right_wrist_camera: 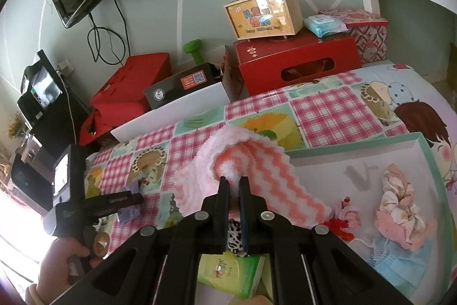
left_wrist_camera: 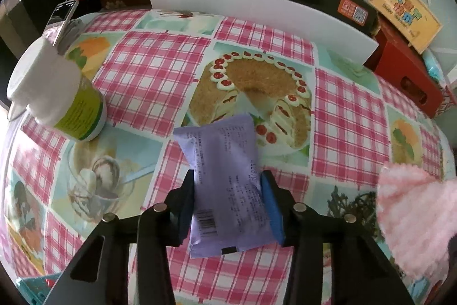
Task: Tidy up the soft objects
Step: 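Hold the cloth up with right gripper while left gripper grasps the lavender packet, then carry the pink cloth and lavender packet over the white tray with both tools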
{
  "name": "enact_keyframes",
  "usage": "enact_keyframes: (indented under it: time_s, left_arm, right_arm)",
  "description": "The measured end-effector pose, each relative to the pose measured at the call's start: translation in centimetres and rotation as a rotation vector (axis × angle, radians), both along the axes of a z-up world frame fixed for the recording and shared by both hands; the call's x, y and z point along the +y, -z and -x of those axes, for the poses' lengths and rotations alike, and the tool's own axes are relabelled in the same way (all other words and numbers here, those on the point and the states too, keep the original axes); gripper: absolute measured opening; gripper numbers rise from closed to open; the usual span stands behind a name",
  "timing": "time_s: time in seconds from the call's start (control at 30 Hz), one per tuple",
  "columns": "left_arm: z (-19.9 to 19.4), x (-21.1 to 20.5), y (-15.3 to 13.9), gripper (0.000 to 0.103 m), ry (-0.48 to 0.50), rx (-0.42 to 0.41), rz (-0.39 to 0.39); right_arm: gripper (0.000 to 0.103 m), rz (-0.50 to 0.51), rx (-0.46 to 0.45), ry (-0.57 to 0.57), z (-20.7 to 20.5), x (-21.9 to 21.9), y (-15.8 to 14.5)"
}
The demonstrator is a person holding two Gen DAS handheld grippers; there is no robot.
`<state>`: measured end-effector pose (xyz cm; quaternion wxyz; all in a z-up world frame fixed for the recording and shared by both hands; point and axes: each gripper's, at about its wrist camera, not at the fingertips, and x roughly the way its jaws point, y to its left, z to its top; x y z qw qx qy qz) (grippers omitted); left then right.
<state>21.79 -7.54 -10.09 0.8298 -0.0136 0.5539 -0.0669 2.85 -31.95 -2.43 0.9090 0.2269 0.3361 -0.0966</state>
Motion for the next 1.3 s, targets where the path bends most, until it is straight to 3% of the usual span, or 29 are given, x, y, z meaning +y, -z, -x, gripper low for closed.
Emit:
enact_keyframes:
  time_s: [0.43, 0.93, 1.3]
  left_arm:
    - [4.6, 0.6, -6.3, 0.046, 0.059, -0.147, 0.1]
    - [6.6, -2.4, -8.2, 0.046, 0.196, -0.204, 0.211]
    - [8.3, -5.1, -9.6, 0.046, 0.29, -0.235, 0.284]
  right_arm:
    - [0.007, 0.018, -0.03, -0.024, -0.1, 0.8, -0.7]
    - [0.007, 0.062, -0.199, 0.008, 2.3, 0.9, -4.9]
    - [0.007, 0.165, -0.215, 0.158, 6.0, -2.0, -7.8]
